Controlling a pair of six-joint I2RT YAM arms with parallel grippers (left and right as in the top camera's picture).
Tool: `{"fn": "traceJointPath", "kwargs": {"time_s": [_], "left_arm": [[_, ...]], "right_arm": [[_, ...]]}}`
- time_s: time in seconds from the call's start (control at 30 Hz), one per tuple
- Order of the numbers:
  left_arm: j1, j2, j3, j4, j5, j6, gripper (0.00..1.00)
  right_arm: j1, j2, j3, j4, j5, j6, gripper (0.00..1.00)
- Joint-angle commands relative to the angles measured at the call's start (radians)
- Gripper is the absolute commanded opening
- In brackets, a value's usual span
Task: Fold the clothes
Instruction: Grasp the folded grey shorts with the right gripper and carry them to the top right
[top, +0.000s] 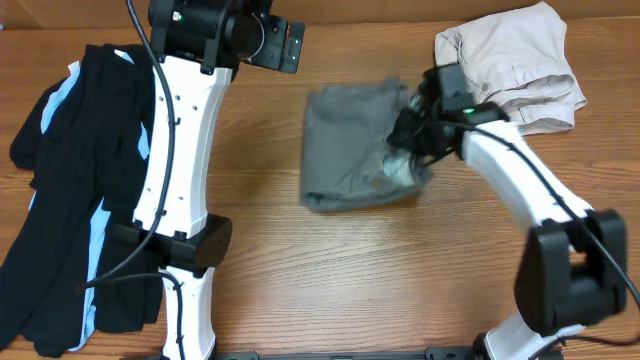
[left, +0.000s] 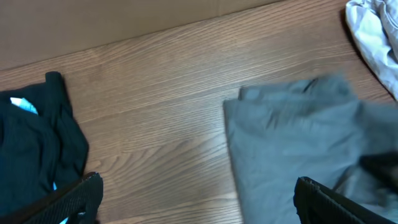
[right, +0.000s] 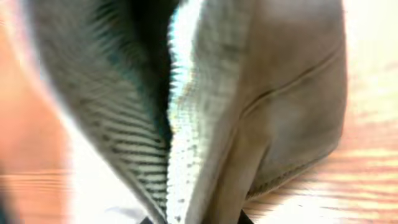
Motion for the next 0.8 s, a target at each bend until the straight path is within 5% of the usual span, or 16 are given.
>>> {"fn": "traceJointPath", "kwargs": {"time_s": [0.0,0.27,0.57,0.77], "left_arm": [[0.022,0.002,-0.004,0.002,-0.017,-0.014,1.00],[0.037,0.002,-0.004,0.003,-0.017,-0.014,1.00],[0.038,0.002,-0.004,0.006,-0.017,-0.014,1.00],[0.038,0.002,-0.004,0.006,-0.017,-0.014,1.00]], "right_arm": [[-0.056,-0.091,0.061,0.025,-0.119,0.038,0.04],[-0.169,-0.130,0.064,0.167,-0.171,0.109,0.04],[-0.299,-0.133,0.064,0.573,-0.225,0.244,0.04],[-0.354,-0.133,0.064,0.751,-0.010,0.320,0.04]]}}
